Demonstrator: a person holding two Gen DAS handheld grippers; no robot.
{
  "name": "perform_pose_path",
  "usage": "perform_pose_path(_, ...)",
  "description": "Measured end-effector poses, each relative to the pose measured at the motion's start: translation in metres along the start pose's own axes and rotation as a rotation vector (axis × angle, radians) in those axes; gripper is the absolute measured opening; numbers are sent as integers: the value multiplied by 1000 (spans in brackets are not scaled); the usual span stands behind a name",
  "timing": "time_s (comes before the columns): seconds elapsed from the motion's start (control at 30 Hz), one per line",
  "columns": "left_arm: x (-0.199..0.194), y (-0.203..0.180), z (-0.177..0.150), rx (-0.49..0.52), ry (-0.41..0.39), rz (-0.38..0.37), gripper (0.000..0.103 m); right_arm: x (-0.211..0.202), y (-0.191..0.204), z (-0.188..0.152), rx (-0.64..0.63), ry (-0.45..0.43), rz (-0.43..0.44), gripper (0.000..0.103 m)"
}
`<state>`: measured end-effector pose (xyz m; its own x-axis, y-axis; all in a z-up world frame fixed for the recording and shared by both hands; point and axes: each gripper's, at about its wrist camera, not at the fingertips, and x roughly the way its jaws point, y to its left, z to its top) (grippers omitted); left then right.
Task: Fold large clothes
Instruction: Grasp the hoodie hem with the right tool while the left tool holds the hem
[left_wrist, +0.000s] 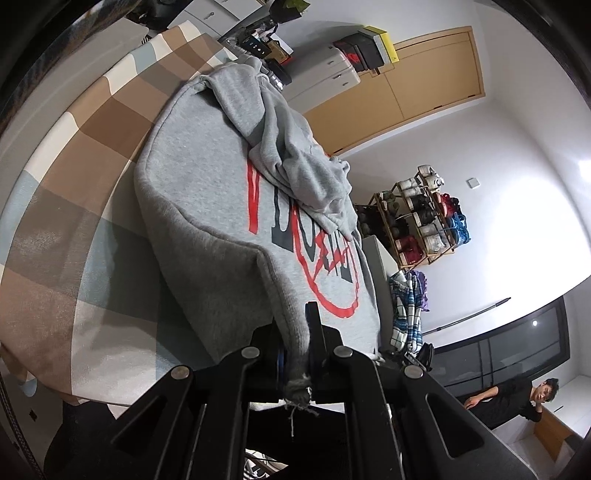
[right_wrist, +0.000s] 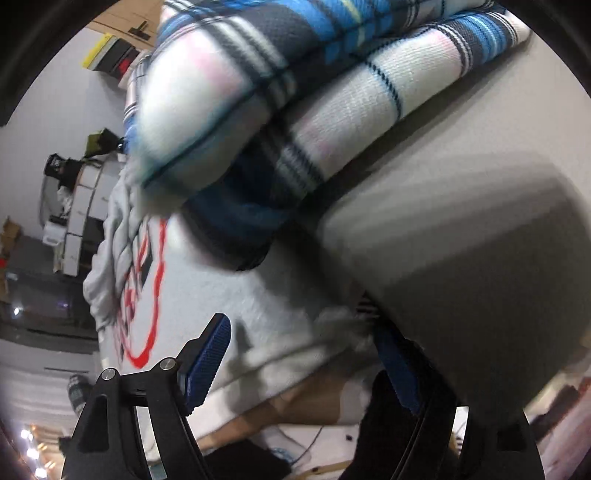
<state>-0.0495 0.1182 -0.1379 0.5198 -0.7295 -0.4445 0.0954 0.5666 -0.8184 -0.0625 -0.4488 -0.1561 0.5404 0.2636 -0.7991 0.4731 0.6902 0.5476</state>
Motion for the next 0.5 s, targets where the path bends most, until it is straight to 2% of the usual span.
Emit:
perform_pose_path(0.07,0,3,-2,-6,-4,4,4,-1,0,-1,9,-11,1,79)
perform_pose_path(0.13,-2,8,-2,-24,-5,1,4,-9,3,-5,-6,-39,19,73)
perform_pose_path(0.17,-3,10,-3,-33,-6,-7,4,-14,4,-7,-11,-58,33,65)
perform_pose_path(0.2,-5,10,-3,-34,-8,-12,4,-21,7,-10,-26,-78,51,64)
perform_pose_path(0.27,-5,10,-3,-34,-12,-9,4,-24,16,-14,-77,-81,81,53)
perform_pose_path(0.33,-4,9,-4,-34,-3,-13,4,-28,26,-18,-131,-107,56,53)
perform_pose_path(0.37,-3,7,-5,-33,-3,-11,4,-29,28,-19,-145,-113,53,50)
perform_pose_path(0.4,-4,6,-6,-29,-3,-7,4,-30,32,-19,-158,-128,63,45)
perform_pose_path(0.43,-4,6,-6,-26,-3,-5,4,-30,36,-20,-185,-133,64,31)
perform_pose_path(0.47,-4,5,-7,-26,-6,-1,4,-27,40,-20,-205,-129,48,27)
perform_pose_path(0.5,-5,6,-7,-26,-7,2,4,-23,44,-20,-229,-124,5,30)
